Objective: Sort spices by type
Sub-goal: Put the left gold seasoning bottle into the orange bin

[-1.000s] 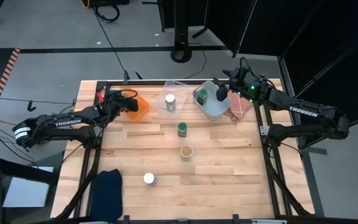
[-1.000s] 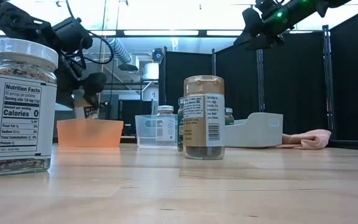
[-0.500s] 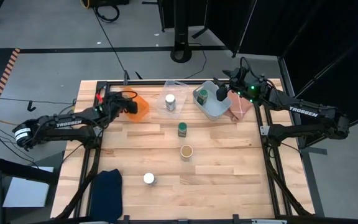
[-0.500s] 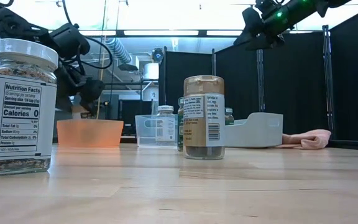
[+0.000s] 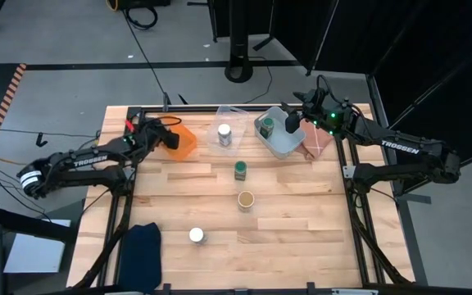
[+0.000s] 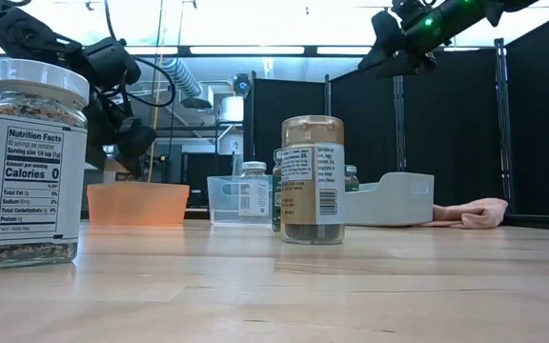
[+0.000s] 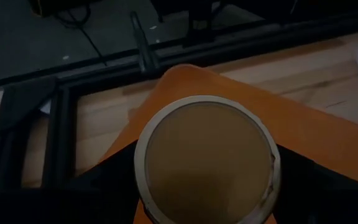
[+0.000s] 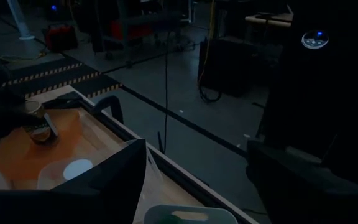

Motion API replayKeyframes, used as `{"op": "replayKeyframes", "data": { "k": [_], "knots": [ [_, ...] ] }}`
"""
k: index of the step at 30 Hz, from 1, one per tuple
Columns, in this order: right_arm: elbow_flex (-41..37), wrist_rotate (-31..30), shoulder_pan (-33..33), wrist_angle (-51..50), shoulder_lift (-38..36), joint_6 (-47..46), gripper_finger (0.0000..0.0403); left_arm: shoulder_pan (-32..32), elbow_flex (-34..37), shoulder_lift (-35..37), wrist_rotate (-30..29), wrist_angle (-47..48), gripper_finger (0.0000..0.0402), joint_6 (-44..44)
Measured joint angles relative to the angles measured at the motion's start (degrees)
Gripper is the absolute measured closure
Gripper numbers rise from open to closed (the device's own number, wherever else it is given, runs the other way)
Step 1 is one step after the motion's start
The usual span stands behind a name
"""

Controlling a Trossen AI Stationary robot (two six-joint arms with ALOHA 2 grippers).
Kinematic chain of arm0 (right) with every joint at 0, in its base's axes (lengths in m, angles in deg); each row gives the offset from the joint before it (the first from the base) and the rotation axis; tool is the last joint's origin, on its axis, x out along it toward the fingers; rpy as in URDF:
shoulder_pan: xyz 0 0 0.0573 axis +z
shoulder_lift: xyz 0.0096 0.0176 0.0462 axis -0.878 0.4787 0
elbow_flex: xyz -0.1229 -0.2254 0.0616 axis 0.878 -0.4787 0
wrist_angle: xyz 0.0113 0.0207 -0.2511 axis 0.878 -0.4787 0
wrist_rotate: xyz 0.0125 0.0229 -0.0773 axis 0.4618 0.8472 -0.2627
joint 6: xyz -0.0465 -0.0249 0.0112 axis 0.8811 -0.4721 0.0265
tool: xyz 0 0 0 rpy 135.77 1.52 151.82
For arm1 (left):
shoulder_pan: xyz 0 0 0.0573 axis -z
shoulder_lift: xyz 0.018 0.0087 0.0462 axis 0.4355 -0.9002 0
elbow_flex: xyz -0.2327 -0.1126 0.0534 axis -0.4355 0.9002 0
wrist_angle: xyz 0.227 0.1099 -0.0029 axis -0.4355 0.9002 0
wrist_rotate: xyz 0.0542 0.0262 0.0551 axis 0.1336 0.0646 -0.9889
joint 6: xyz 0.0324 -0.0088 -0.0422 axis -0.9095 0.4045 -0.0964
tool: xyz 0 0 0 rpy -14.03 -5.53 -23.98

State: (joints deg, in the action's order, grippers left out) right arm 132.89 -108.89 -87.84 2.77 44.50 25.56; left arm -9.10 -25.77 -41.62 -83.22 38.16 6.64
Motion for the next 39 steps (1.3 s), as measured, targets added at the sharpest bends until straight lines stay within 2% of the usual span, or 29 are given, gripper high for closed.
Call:
{"op": "replayKeyframes", "data": {
  "k": [10,22,29,39],
  "knots": [
    [0.00,0.00,0.02,0.00,0.00,0.00,0.0119,-5.63,-0.02,0.02,4.79,-0.70,0.0128,0.02],
    [0.00,-0.02,0.01,0.02,0.00,0.00,0.0119,-7.12,-0.31,-2.99,9.07,-3.02,0.0115,-1.66],
    [0.00,0.00,0.07,0.00,0.00,0.00,0.0119,-7.10,-0.26,-4.02,9.55,-4.87,0.0111,-1.64],
    [0.00,-0.01,0.07,-0.02,0.00,0.07,0.0119,-7.10,-2.80,-4.22,9.38,-2.32,0.0102,-1.31]
  ]
}}
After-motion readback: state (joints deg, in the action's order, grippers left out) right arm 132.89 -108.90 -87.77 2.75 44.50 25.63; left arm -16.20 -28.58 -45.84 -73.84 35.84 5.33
